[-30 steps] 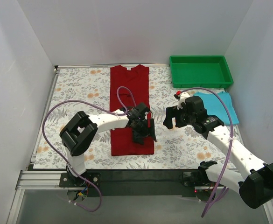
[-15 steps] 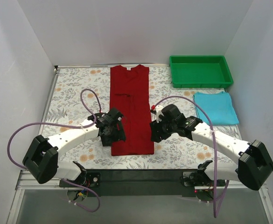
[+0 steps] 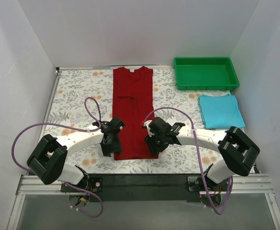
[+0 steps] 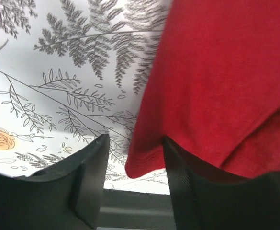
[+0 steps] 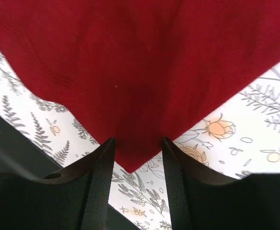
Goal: Fold and stack the t-shirts
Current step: Fold the tshirt
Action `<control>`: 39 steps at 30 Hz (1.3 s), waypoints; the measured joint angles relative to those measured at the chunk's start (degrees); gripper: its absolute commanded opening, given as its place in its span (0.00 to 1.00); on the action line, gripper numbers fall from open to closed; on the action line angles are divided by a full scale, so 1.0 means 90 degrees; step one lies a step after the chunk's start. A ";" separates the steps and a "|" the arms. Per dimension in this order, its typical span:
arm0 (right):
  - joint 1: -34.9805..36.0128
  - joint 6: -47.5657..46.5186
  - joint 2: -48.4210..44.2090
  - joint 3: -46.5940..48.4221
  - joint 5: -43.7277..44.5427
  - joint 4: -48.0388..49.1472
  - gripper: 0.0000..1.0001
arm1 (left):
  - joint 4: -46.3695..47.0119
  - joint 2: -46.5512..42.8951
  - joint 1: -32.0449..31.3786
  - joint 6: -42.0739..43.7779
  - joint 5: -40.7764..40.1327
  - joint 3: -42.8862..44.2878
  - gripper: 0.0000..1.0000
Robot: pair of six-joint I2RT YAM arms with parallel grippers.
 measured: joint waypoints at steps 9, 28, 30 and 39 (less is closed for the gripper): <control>0.0306 -0.0015 0.0289 0.0029 0.0471 -0.0051 0.40 | 0.0245 0.0007 0.0032 0.0104 0.0316 -0.0240 0.10; 0.0736 0.0046 -0.0279 0.0202 0.1120 -0.1668 0.40 | 0.0289 -0.0386 0.0041 0.0087 0.0597 -0.0554 0.06; 0.0882 -0.0019 -0.0301 0.0520 0.1008 -0.1528 0.40 | 0.0284 -0.0408 0.0041 0.0087 0.0610 -0.0571 0.06; 0.1469 -0.0729 0.0454 0.1207 0.0369 -0.0362 0.40 | 0.0272 -0.0505 0.0041 0.0090 0.0627 -0.0639 0.06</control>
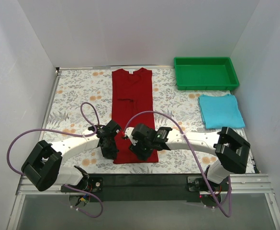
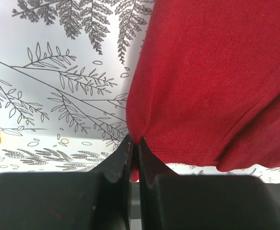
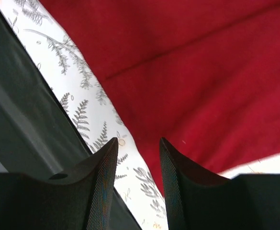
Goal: Fold and stack the t-shirts
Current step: Fold the tshirt
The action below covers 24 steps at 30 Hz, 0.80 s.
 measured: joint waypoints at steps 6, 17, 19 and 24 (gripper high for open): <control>0.0398 -0.0452 0.0539 -0.0002 -0.0063 0.0440 0.40 | -0.0017 -0.0029 0.0000 0.0000 0.0007 -0.0019 0.06; 0.0578 -0.0811 0.0668 -0.0308 0.0408 0.1100 0.29 | -0.0046 -0.0066 0.0000 0.0000 0.0007 -0.0044 0.06; 0.0578 -0.0869 0.0741 -0.0393 0.0454 0.1175 0.20 | -0.0046 -0.0066 0.0000 -0.0002 0.0007 -0.0044 0.06; 0.0588 -0.0940 0.0690 -0.0486 0.0369 0.1338 0.03 | -0.0107 -0.0068 0.0000 -0.0010 0.0007 -0.0044 0.06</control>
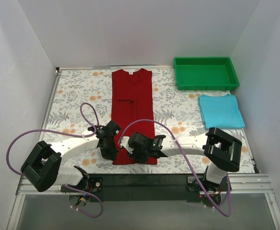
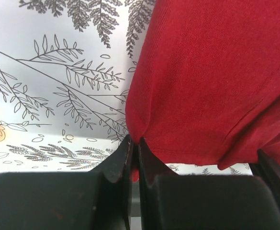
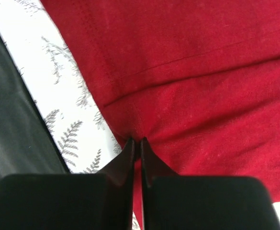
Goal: Fold and stack the t-shirts
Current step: Fold the tshirt
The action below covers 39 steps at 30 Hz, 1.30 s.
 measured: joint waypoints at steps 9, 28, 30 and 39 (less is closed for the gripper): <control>0.0112 -0.0012 -0.0296 -0.0238 -0.0665 -0.0129 0.26 | -0.0117 -0.0097 0.0000 -0.0034 0.0265 -0.0100 0.06; -0.0911 0.3133 -0.1634 -0.0576 -0.0117 -0.2368 0.47 | -0.0318 -0.0335 -0.0002 -0.0066 0.0542 -0.0204 0.06; -0.0911 0.3320 -0.1540 -0.0580 -0.0202 -0.2409 0.43 | -0.0316 -0.0335 -0.0002 -0.0056 0.0576 -0.0206 0.06; -0.0906 0.3725 -0.1132 -0.0588 -0.0454 -0.2387 0.38 | -0.0245 -0.0333 -0.0002 0.0034 0.0668 -0.0253 0.06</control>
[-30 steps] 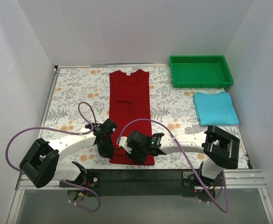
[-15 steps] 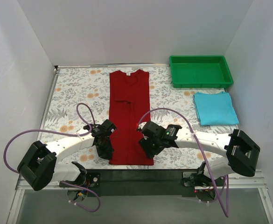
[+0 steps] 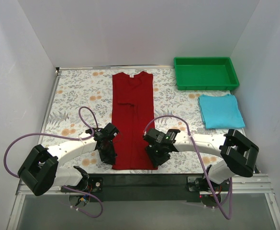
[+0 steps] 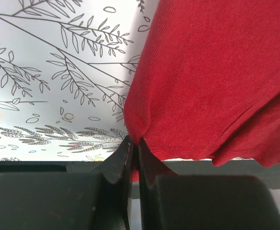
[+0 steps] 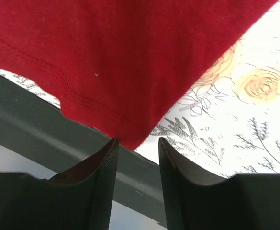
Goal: Fold and stack the t-shirts
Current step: Fold the tshirt
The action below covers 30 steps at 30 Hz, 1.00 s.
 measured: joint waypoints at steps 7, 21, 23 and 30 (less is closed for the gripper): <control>0.0068 0.0109 0.0381 -0.0024 -0.0289 0.0034 0.27 | 0.0027 0.0000 0.0000 0.0022 0.0039 -0.0032 0.06; -0.0068 0.0032 -0.0413 -0.0214 -0.0185 -0.0318 0.01 | -0.0146 -0.0452 0.0041 0.0000 0.0430 0.0007 0.00; -0.0376 -0.0070 -0.0539 -0.0131 -0.0153 -0.0376 0.01 | -0.0199 -0.0413 0.0112 0.0022 0.0440 0.0185 0.00; -0.1219 -0.0556 -0.0678 0.0488 -0.0124 -0.0522 0.01 | -0.0279 -0.0355 0.0986 0.0362 0.0454 0.1158 0.00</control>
